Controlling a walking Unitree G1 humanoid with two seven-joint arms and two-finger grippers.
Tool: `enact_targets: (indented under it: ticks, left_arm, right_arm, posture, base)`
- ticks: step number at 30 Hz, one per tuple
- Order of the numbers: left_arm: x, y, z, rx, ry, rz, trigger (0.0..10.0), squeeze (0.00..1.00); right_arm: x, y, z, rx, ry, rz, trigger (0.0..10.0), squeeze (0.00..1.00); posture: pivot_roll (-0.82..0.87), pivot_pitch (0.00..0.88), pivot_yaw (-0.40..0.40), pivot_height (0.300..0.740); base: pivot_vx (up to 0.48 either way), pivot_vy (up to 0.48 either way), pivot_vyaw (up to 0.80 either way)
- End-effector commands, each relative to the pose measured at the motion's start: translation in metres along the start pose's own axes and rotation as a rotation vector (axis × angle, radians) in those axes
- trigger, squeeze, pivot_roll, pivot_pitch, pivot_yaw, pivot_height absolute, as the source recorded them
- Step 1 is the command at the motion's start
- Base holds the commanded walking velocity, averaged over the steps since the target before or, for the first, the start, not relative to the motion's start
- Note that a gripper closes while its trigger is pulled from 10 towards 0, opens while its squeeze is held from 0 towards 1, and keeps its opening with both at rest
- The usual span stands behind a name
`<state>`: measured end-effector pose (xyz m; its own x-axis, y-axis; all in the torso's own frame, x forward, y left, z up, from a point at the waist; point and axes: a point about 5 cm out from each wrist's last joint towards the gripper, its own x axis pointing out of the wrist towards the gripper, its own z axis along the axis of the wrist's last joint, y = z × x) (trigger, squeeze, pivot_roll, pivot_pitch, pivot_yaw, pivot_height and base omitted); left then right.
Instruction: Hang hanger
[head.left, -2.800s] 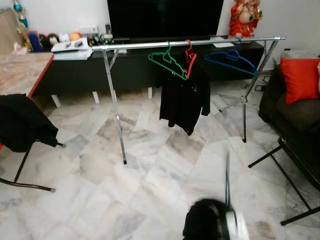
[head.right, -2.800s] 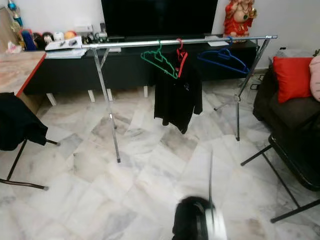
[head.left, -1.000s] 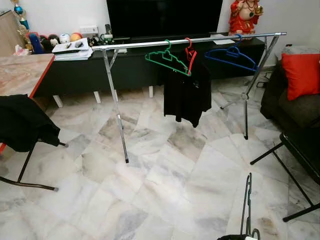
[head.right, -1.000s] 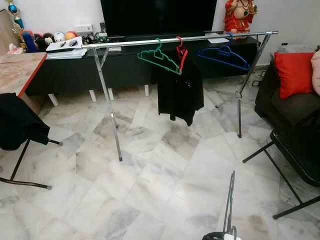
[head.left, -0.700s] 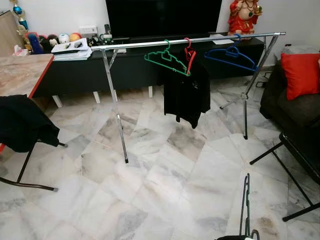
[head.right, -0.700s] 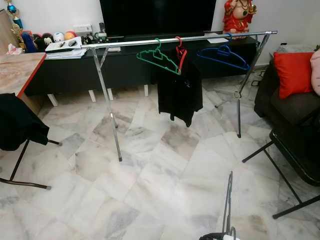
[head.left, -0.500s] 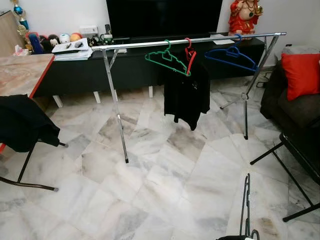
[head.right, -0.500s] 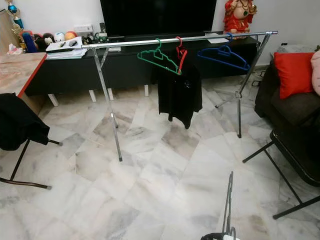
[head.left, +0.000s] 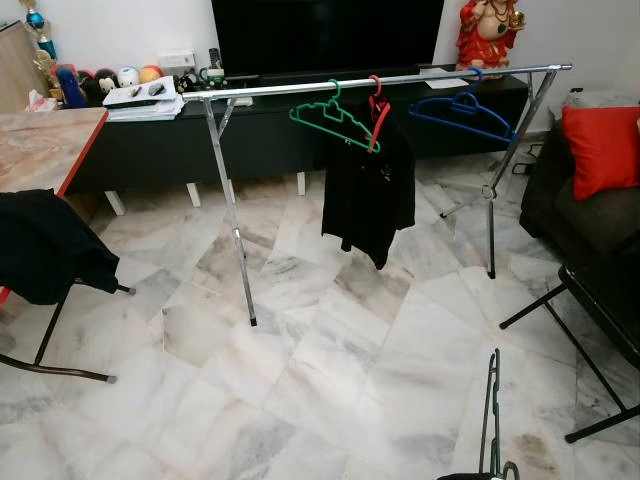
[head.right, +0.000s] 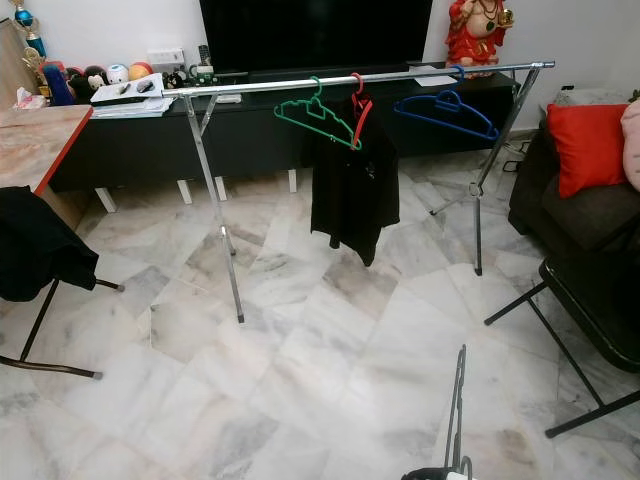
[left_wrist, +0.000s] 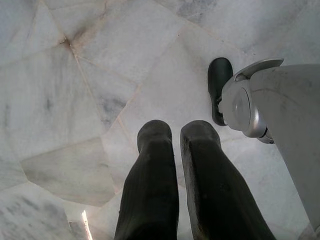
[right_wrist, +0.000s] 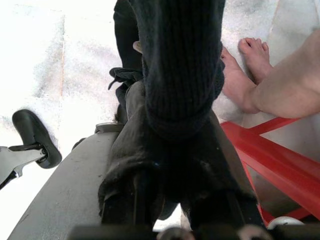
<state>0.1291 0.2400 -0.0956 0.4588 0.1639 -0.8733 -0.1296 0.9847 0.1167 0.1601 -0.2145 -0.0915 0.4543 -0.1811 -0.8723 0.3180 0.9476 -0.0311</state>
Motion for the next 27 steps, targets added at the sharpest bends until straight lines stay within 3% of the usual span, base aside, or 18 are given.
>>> enact_targets:
  ticks: [1,27]
  left_arm:
    - [-0.0015,0.0029,-0.0074,-0.001,0.018,0.007,10.0,0.00]
    - [-0.0009,-0.0060,-0.0090,-0.013,0.021,-0.002,10.0,0.00]
  right_arm:
    - [-0.0003,-0.0008,-0.0034,0.007,0.006,-0.004,10.0,0.00]
    - [-0.0004,-0.0010,-0.0034,0.007,0.004,-0.003,10.0,0.00]
  posture:
    - [0.02,0.071,0.012,0.740]
    - [0.02,0.081,0.008,0.740]
  base:
    - [0.000,0.000,0.00]
    - [0.000,0.000,0.00]
